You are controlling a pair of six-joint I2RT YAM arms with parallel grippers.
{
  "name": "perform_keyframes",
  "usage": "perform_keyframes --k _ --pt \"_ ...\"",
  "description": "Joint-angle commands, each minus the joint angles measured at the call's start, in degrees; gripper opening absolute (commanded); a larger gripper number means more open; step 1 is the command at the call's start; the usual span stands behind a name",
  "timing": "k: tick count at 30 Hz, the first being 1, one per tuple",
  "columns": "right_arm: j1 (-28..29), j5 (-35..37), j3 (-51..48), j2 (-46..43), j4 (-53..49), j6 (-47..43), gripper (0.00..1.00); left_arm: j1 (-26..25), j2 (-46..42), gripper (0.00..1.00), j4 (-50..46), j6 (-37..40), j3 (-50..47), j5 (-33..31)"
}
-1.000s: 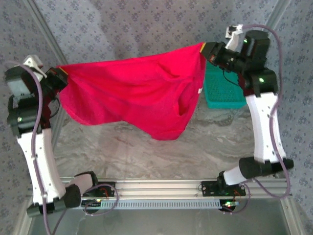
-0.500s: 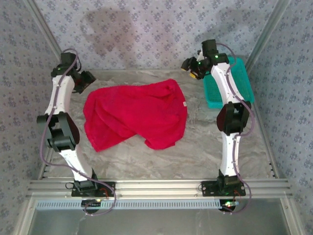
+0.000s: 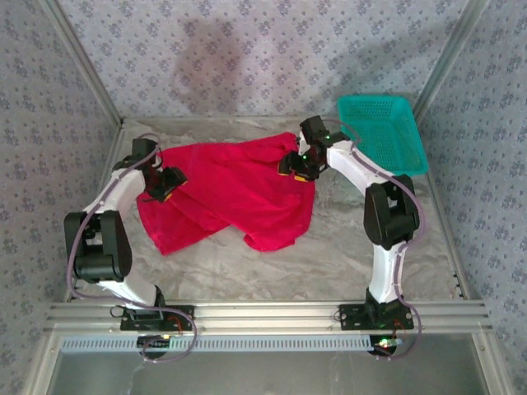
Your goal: Fold the inside-out t-shirt
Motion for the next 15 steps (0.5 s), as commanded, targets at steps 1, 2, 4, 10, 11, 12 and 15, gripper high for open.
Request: perform_keyframes --k 1,2,4,10,11,12,15 --pt "0.1 -0.6 0.7 2.8 1.3 -1.8 0.58 0.1 1.7 0.60 2.9 0.2 0.3 1.0" --pt "0.1 -0.6 0.8 3.3 1.3 -1.8 0.57 0.2 2.1 0.60 3.0 0.3 0.1 1.3" --pt "0.1 -0.6 0.2 3.8 1.5 -1.9 0.57 0.2 2.6 0.60 3.4 0.3 -0.3 1.2" --pt "0.4 0.0 -2.3 4.2 1.9 -1.7 0.57 0.1 4.7 0.60 3.8 0.7 -0.6 1.6" --pt "0.7 0.1 -2.7 3.8 1.6 -1.6 0.57 0.2 4.8 0.60 3.6 0.9 -0.6 1.3" --pt "1.3 0.8 -3.0 3.2 0.5 -1.5 0.56 0.1 4.7 0.60 3.1 1.1 -0.7 0.5" --pt "4.8 2.4 -7.1 -1.4 -0.9 -0.9 0.56 0.3 3.7 0.60 2.4 1.7 -0.9 -1.6"
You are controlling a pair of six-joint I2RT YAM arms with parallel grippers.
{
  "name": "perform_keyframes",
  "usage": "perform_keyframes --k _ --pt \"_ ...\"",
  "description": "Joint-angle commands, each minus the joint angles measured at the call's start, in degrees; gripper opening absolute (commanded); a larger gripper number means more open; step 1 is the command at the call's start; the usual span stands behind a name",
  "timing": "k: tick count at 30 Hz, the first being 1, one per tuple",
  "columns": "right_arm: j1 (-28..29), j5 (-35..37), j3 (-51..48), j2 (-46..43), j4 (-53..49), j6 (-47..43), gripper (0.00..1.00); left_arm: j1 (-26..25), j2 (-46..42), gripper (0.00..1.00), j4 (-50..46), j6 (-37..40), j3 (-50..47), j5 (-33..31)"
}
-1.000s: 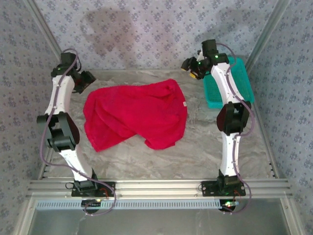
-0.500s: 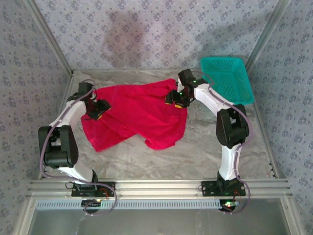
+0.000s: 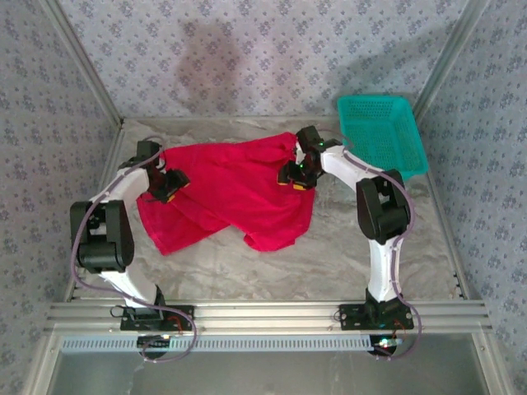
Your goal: Fold the inside-out t-shirt
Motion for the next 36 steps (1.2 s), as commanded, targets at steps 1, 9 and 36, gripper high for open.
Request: perform_keyframes --k 1,9,36 --pt "5.3 2.1 -5.3 -6.4 -3.0 0.2 0.57 0.3 -0.6 0.60 -1.2 1.6 -0.2 -1.8" --pt "15.9 -0.8 -19.8 -11.4 2.1 6.5 0.59 0.7 3.5 0.62 -1.3 2.4 2.6 -1.3" --pt "-2.3 6.9 46.6 21.3 -26.0 -8.7 0.61 -47.9 -4.2 0.57 13.8 -21.0 -6.3 -3.8"
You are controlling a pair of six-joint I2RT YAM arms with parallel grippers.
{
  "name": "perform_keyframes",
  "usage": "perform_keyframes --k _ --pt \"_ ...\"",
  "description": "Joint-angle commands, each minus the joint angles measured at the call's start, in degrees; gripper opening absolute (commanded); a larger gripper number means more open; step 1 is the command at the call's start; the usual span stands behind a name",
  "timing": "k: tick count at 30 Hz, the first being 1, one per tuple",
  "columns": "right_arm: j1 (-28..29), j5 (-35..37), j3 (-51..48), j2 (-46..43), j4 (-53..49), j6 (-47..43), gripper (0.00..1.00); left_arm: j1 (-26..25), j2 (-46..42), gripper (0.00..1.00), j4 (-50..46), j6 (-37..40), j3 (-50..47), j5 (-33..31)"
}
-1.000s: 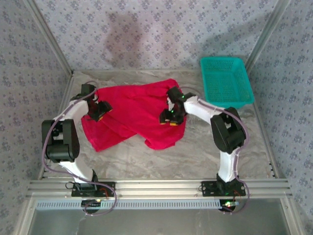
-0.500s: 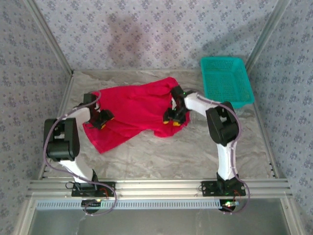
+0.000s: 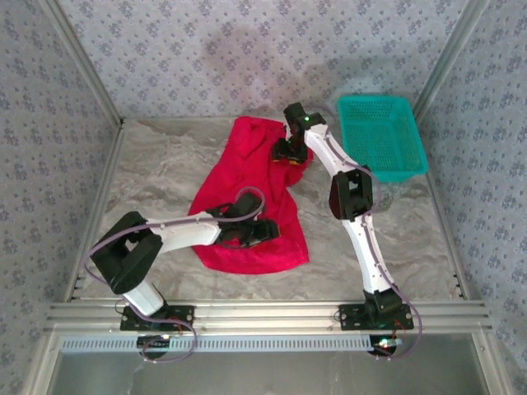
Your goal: Fold the inside-out t-shirt
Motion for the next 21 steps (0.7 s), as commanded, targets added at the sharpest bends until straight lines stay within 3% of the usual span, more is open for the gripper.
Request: perform_keyframes --k 1,6,10,15,21 --pt "-0.1 0.6 -9.9 -12.2 -2.0 -2.7 0.61 3.8 -1.2 0.56 -9.1 4.7 8.8 -2.7" --pt "-0.1 1.4 -32.6 -27.9 5.9 -2.2 0.59 15.9 0.1 0.52 -11.8 10.0 13.6 1.0" --pt "2.9 -4.5 -50.5 -37.0 15.0 4.2 0.49 24.3 5.9 0.52 -12.3 12.8 20.5 3.4" --pt "9.7 -6.1 -62.0 -41.7 24.4 11.7 0.48 28.0 18.2 0.62 -16.6 17.2 36.1 3.1" --pt "16.3 -5.2 -66.4 -39.7 28.3 16.1 0.48 29.3 36.6 0.67 -23.4 21.0 60.1 -0.3"
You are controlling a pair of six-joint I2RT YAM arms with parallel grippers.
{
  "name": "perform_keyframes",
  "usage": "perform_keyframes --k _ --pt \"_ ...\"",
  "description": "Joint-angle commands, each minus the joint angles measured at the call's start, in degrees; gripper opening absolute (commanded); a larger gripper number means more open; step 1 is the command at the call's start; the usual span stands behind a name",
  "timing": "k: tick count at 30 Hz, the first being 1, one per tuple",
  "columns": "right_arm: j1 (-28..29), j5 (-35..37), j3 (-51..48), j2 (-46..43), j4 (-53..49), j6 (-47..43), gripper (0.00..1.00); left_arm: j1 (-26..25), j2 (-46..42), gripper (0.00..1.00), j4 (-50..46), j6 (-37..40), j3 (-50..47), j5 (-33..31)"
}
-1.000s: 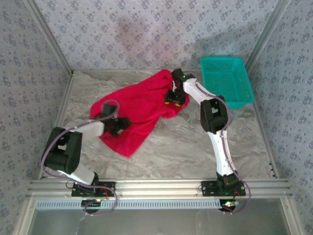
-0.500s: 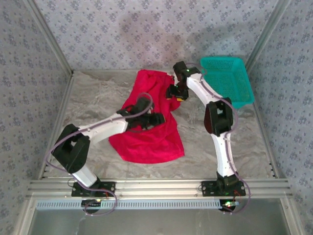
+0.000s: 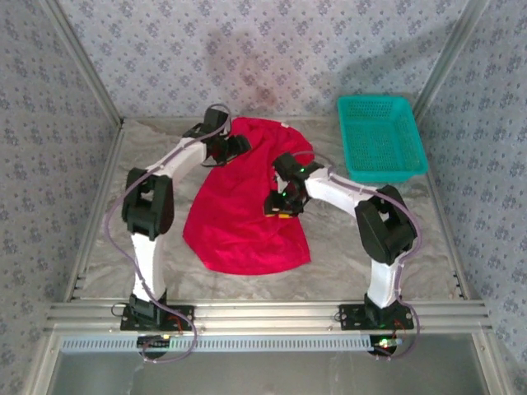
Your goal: Fold the inside-out t-shirt
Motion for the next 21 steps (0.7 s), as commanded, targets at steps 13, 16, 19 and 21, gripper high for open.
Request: perform_keyframes --k 13,16,19,21 --pt "-7.8 6.9 -5.0 7.8 2.8 0.4 0.46 9.7 31.1 0.64 -26.2 6.2 45.4 -5.9" --pt "-11.1 8.7 -2.5 8.4 0.2 -2.3 0.46 14.0 25.5 0.64 -25.9 7.0 38.8 -8.1" --pt "-11.8 9.3 0.4 6.1 -2.6 -5.3 0.47 17.2 16.9 0.63 -21.0 6.9 27.0 -8.8" --pt "-11.0 10.2 1.3 3.3 -5.2 -6.2 0.49 18.1 10.9 0.63 -17.3 6.5 19.0 -8.5"
